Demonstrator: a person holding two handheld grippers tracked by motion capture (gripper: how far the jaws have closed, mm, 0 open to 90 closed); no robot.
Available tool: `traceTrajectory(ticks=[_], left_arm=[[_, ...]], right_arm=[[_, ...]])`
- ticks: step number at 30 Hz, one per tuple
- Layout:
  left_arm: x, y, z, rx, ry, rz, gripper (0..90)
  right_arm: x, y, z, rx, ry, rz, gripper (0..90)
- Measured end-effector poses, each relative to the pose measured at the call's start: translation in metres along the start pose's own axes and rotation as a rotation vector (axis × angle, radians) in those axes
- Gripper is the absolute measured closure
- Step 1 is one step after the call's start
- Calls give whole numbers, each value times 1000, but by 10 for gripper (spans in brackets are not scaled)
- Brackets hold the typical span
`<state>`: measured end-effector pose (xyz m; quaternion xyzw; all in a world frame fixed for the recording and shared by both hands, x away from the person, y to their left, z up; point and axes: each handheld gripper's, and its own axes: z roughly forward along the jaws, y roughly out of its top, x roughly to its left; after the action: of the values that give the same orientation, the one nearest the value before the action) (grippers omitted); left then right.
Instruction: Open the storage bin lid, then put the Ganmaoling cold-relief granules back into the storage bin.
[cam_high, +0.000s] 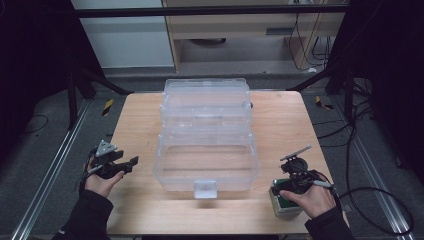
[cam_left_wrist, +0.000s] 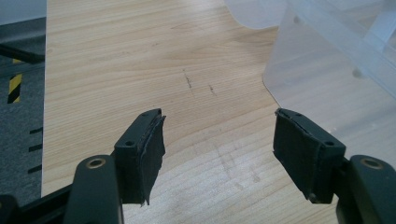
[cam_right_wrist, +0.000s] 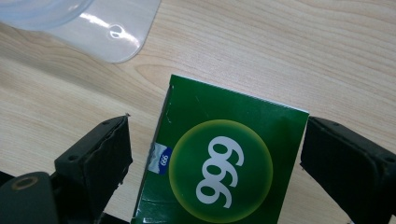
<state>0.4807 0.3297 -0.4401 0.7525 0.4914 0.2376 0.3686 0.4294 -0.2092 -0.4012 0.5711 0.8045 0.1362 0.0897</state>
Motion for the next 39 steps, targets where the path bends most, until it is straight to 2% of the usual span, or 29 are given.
traceTrajectory(ticks=[12,16,21,39], left_arm=[[1,-1,0,-1,-10,-1,326],[2,-2,1,3,-7,-3,327],[-1,1,-1,-12,-14,3,327],[-1,-1,1,3,-17,7,327]], right_arm=[[-1,0,3,28,-1,2,92],[0,1,4,37,-15,9,92],[2,0,6,50,-18,8,91],[-2,-4,13,76,-21,28,83]])
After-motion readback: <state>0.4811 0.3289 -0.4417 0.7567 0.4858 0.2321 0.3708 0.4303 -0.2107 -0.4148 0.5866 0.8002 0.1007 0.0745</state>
